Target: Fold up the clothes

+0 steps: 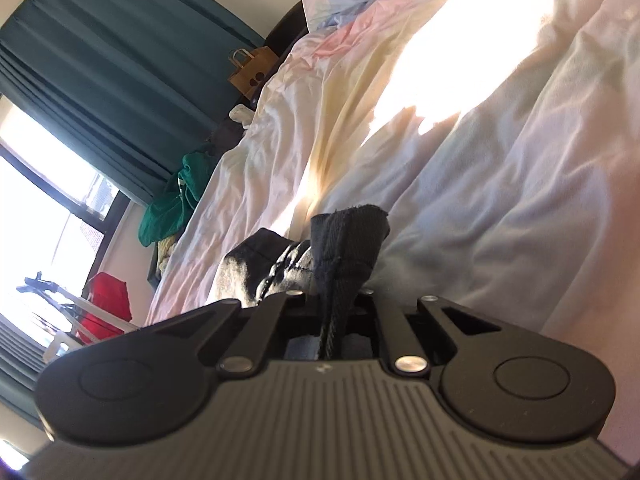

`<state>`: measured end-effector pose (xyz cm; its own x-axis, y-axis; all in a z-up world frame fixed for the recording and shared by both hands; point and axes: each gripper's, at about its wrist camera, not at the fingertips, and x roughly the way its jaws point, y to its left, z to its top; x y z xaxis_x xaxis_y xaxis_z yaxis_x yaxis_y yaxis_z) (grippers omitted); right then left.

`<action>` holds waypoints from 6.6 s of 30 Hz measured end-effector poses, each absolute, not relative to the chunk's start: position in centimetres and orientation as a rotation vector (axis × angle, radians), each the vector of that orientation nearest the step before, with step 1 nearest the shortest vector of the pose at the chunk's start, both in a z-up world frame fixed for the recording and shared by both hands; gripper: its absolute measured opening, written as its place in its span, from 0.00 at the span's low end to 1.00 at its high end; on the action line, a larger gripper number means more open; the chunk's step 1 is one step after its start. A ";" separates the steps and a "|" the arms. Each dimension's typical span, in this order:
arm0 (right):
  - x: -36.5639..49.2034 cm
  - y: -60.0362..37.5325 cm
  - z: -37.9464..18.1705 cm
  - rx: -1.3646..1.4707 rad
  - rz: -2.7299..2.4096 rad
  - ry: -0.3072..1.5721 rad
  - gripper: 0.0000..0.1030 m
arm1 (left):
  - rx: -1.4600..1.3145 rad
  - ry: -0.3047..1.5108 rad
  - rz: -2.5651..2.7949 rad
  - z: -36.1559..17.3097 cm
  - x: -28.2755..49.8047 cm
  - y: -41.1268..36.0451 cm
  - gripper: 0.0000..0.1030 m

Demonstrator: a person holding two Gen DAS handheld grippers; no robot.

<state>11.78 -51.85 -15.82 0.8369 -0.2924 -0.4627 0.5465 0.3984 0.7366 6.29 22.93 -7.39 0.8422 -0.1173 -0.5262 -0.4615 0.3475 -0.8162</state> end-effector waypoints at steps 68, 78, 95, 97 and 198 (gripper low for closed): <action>11.3 -26.5 -4.7 0.267 0.083 0.359 0.71 | 0.004 0.524 -0.064 -0.4 10.2 1.8 0.98; 12.8 -24.4 -5.7 0.257 0.122 0.380 0.71 | -0.031 0.526 -0.045 -1.7 9.4 3.3 0.98; 31.6 -23.8 -10.3 0.697 0.228 0.621 0.66 | -0.151 0.533 -0.030 -3.7 10.7 4.1 0.98; 34.9 -23.2 -11.8 0.739 0.207 0.638 0.66 | -0.183 0.554 -0.034 -4.3 11.9 4.8 0.98; 20.1 -48.5 -7.8 0.747 -0.592 0.070 0.06 | 0.668 0.634 -0.608 -10.9 29.7 -5.6 0.40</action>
<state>20.07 -48.45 -7.79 0.8356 -0.4813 -0.2648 0.5299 0.5793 0.6194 29.71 -5.62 -10.89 0.6518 -0.3003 -0.6964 0.6830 0.6317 0.3668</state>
